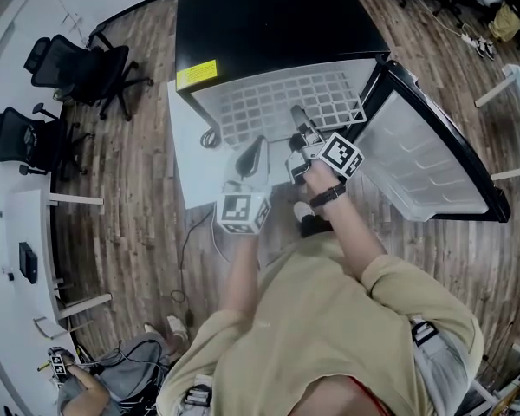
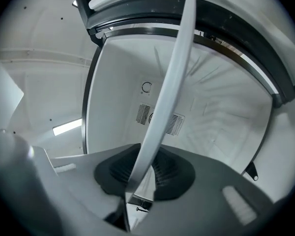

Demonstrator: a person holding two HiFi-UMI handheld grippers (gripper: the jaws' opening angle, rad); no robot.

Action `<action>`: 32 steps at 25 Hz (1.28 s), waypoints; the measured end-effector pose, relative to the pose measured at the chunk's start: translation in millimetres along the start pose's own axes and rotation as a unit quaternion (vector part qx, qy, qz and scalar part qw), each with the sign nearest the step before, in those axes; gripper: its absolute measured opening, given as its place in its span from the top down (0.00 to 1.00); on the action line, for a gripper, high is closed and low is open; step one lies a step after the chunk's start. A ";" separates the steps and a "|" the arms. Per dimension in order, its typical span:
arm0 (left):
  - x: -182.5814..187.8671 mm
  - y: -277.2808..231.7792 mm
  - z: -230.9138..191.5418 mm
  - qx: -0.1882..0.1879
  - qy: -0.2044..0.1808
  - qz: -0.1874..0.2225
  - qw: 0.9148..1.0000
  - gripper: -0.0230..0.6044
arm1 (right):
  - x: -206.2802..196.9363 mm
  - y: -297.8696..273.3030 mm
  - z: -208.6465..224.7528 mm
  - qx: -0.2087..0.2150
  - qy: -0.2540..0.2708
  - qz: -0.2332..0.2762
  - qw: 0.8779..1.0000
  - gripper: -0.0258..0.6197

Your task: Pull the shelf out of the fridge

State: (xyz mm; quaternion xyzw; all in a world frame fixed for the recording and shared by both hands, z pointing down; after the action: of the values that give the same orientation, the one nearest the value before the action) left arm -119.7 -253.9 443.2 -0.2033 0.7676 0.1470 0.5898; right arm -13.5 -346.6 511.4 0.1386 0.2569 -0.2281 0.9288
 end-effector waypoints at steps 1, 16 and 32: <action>1.0 3.4 1.5 -0.002 -0.001 0.002 1.000 0.96 | -0.5 2.7 -0.8 -0.002 -0.003 0.001 1.000 0.86; 20.1 52.7 17.0 -0.018 0.011 0.044 0.999 0.96 | -18.3 72.2 -27.5 -0.021 0.027 0.013 0.999 0.91; 3.1 74.5 21.6 -0.009 -0.027 0.034 0.999 0.96 | 24.0 149.8 -111.9 -0.102 0.592 0.002 0.800 0.91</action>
State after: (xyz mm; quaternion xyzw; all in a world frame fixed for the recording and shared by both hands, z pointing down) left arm -138.3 -179.2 433.5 -0.1777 0.7564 0.1793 0.6035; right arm 32.7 -184.7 426.6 0.1517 0.7781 -0.0723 0.6052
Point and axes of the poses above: the fingertips, and each gripper's own axes: y backward along the fingers, z to its right, x out of its top, the point moved 2 cm from there along y, backward along the fingers, and after that the axes turned 13 degrees about y, right-handed, at the moved point
